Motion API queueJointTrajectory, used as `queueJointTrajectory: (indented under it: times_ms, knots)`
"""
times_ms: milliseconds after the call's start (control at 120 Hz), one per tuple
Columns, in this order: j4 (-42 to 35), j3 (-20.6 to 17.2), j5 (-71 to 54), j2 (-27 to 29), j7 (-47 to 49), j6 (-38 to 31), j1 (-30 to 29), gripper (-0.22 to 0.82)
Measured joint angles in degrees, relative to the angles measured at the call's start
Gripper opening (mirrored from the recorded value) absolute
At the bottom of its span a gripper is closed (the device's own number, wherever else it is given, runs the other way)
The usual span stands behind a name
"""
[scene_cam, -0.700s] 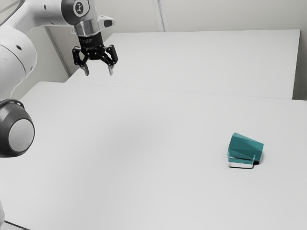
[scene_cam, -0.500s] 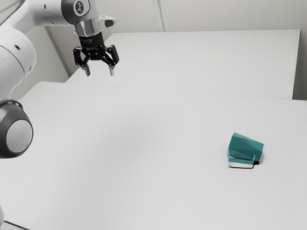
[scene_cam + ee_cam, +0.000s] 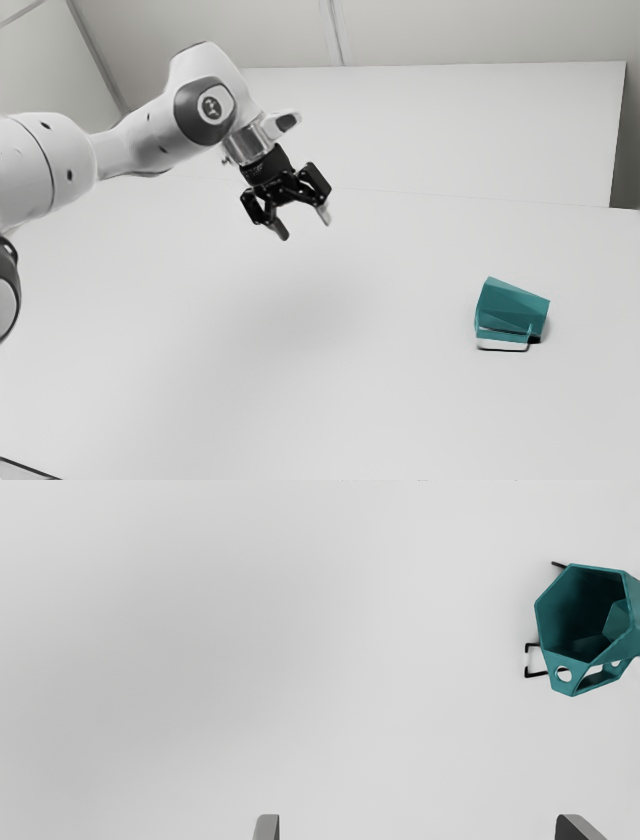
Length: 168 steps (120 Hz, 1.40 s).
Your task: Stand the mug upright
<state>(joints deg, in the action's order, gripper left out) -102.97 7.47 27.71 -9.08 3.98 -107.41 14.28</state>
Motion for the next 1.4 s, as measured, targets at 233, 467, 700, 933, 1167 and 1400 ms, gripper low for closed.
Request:
queueJointTrajectory:
  times_ms: [233,467,700,933,1167,1400]
  knots:
    - [-1.60,-3.50,12.51,-6.12,-5.81,-9.37,0.65,0.60]
    - [-1.65,-6.54,21.82,-10.72,-13.24,-13.14,1.22,0.60]
    - [-1.22,-7.61,28.28,-13.93,-21.28,-14.11,2.51,0.60]
    - [1.16,-9.24,30.35,-16.91,-27.58,-14.86,3.90,0.60]
    - [3.82,-9.80,32.53,-19.90,-31.85,-15.27,5.71,0.60]
    - [8.04,-10.36,34.76,-24.03,-34.85,-15.43,6.06,0.60]
